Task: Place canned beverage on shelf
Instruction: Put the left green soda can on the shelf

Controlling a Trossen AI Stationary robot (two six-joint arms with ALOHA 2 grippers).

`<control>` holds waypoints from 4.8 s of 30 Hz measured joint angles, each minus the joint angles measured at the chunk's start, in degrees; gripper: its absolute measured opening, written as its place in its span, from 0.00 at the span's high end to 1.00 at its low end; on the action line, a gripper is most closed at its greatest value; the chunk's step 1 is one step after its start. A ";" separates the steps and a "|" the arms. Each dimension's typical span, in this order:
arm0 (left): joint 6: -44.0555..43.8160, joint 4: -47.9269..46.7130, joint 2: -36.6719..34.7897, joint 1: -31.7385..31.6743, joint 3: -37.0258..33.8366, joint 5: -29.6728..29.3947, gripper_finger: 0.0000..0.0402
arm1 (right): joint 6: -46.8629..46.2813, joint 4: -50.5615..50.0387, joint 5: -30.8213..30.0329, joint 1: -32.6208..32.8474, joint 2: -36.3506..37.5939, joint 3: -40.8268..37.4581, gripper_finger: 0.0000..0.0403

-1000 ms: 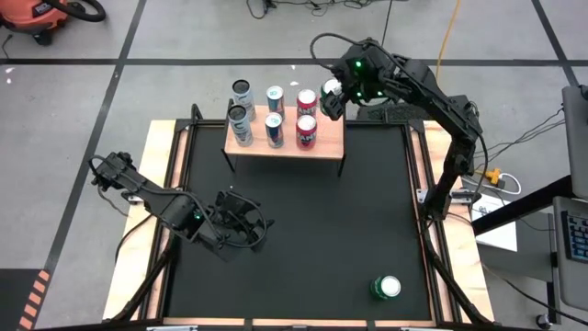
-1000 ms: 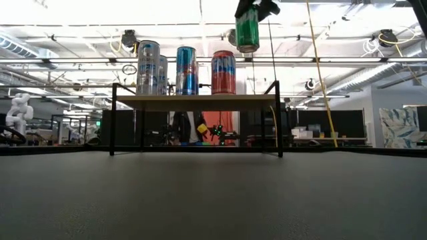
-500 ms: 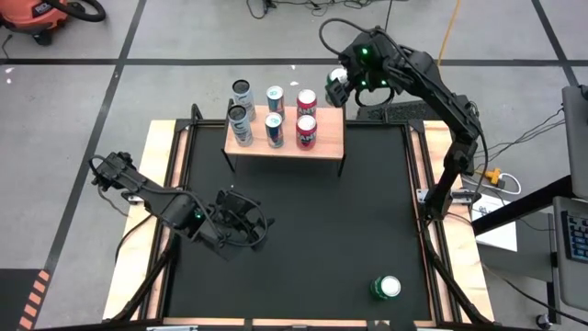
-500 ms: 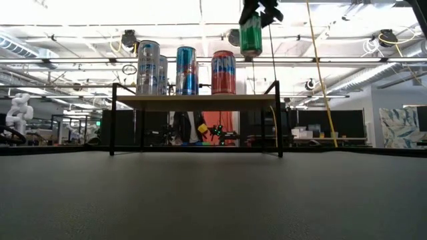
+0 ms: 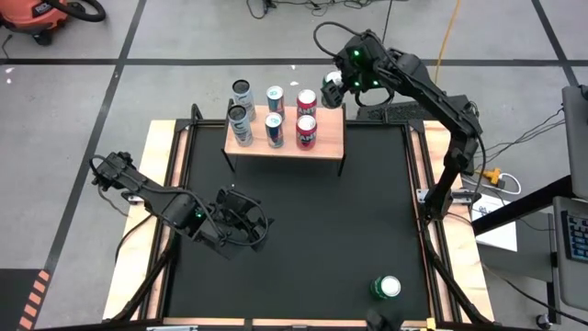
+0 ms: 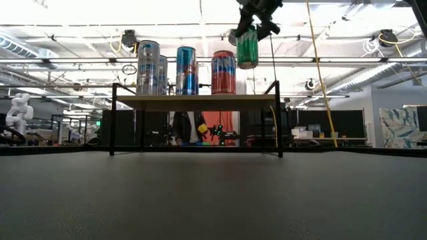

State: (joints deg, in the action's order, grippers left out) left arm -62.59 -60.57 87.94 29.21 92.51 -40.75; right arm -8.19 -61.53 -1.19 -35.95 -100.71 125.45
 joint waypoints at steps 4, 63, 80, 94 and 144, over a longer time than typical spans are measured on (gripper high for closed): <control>-0.02 0.02 0.00 0.00 0.00 0.00 0.26 | -0.10 -0.01 0.00 -0.70 0.00 -2.35 0.28; 3.26 -0.26 0.00 -1.12 0.00 2.91 0.26 | -10.19 31.57 10.21 -5.22 23.29 -43.53 0.28; 4.59 0.08 0.00 -2.84 0.00 5.97 0.26 | -1.75 35.50 10.25 -5.21 16.46 -43.66 0.28; 4.92 0.04 0.00 -2.84 0.00 6.03 0.26 | 2.73 35.20 10.25 -5.24 14.11 -43.61 0.28; 4.44 0.06 0.00 -2.84 0.00 8.08 0.26 | 4.93 33.28 10.47 -5.74 11.19 -42.62 0.28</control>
State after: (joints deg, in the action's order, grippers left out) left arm -58.15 -60.51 87.94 26.37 92.51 -32.68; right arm -3.27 -28.25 9.28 -41.69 -89.52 82.83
